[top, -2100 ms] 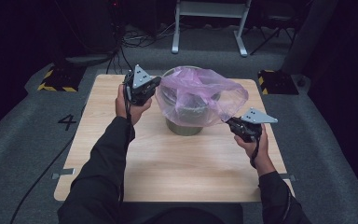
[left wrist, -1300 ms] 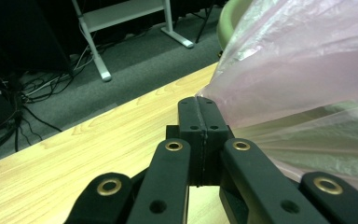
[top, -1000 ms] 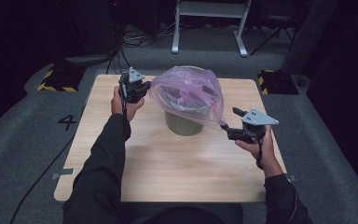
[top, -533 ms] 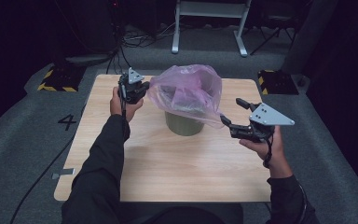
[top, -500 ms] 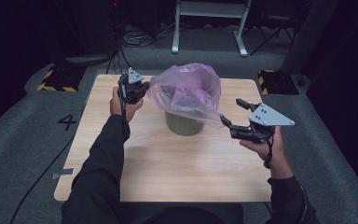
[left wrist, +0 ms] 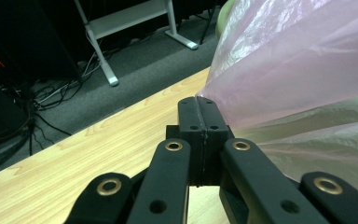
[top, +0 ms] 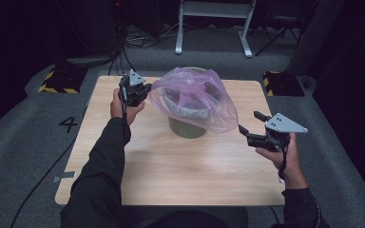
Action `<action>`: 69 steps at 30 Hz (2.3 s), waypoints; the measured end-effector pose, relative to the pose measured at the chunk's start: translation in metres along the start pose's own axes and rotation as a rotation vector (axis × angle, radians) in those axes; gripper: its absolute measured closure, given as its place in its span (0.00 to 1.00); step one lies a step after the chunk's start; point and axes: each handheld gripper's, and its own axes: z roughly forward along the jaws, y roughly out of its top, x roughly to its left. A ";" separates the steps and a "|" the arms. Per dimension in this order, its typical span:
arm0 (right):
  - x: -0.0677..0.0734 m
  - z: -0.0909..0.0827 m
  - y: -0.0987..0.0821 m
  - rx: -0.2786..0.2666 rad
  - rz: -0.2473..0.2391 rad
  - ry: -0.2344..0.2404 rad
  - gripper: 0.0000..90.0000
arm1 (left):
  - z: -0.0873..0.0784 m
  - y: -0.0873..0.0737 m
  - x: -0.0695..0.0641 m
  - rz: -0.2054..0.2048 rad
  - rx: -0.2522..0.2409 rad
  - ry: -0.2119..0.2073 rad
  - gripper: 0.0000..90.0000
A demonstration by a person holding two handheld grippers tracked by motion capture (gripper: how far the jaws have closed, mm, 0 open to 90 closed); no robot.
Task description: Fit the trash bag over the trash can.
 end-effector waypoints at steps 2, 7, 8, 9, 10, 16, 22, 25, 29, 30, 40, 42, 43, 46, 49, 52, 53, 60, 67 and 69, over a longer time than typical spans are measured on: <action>0.002 -0.006 0.008 -0.035 -0.008 0.007 0.28 | 0.001 0.000 -0.001 -0.003 -0.004 -0.001 1.00; 0.015 -0.020 0.037 -0.099 -0.124 0.058 0.27 | 0.001 0.000 -0.002 0.010 0.002 0.001 1.00; 0.018 -0.022 0.043 -0.103 -0.145 0.068 0.27 | 0.001 0.000 -0.002 0.010 0.002 0.000 1.00; 0.021 -0.024 0.049 -0.116 -0.154 0.078 0.27 | 0.001 0.000 -0.002 0.008 0.002 0.001 1.00; 0.024 -0.027 0.057 -0.136 -0.151 0.099 0.27 | 0.001 0.000 -0.002 0.009 0.003 0.002 1.00; 0.034 -0.018 0.078 -0.152 -0.145 0.106 0.27 | 0.002 0.000 -0.002 0.006 -0.002 0.001 1.00; 0.024 0.018 0.094 -0.126 -0.152 0.079 0.36 | 0.004 0.001 -0.004 0.017 0.004 -0.001 1.00; 0.005 0.040 0.098 -0.092 -0.095 0.116 0.65 | 0.006 0.003 -0.005 0.022 0.000 -0.008 1.00; -0.024 0.066 0.097 -0.052 -0.050 0.096 0.88 | 0.012 0.005 -0.006 0.040 0.017 -0.017 1.00; -0.032 0.074 0.094 -0.031 -0.046 0.071 0.91 | 0.013 0.005 -0.006 0.046 0.022 -0.019 1.00; -0.073 0.133 0.061 0.122 0.132 -0.011 0.97 | 0.032 0.001 -0.003 0.025 0.076 -0.041 1.00; -0.076 0.142 0.054 0.144 0.147 -0.015 0.97 | 0.036 -0.001 -0.003 0.016 0.084 -0.044 1.00; -0.077 0.146 0.052 0.154 0.148 -0.013 0.97 | 0.038 -0.003 -0.003 0.015 0.089 -0.048 1.00; -0.079 0.157 0.042 0.161 0.199 0.006 0.98 | 0.043 -0.006 -0.003 0.005 0.099 -0.058 1.00; -0.077 0.163 0.036 0.169 0.215 0.023 0.98 | 0.049 -0.010 -0.007 0.015 0.130 -0.083 1.00; -0.078 0.167 0.027 0.177 0.235 0.024 0.99 | 0.054 -0.015 -0.007 0.023 0.160 -0.091 1.00; -0.078 0.168 0.025 0.179 0.242 0.024 0.99 | 0.057 -0.018 -0.006 0.014 0.163 -0.095 1.00; -0.076 0.174 0.001 0.188 0.280 0.055 1.00 | 0.061 -0.031 -0.005 -0.003 0.181 -0.139 1.00; -0.069 0.172 -0.007 0.163 0.311 0.122 1.00 | 0.058 -0.037 -0.015 -0.003 0.161 -0.210 1.00; -0.067 0.171 -0.009 0.149 0.319 0.143 1.00 | 0.056 -0.039 -0.018 -0.008 0.147 -0.224 1.00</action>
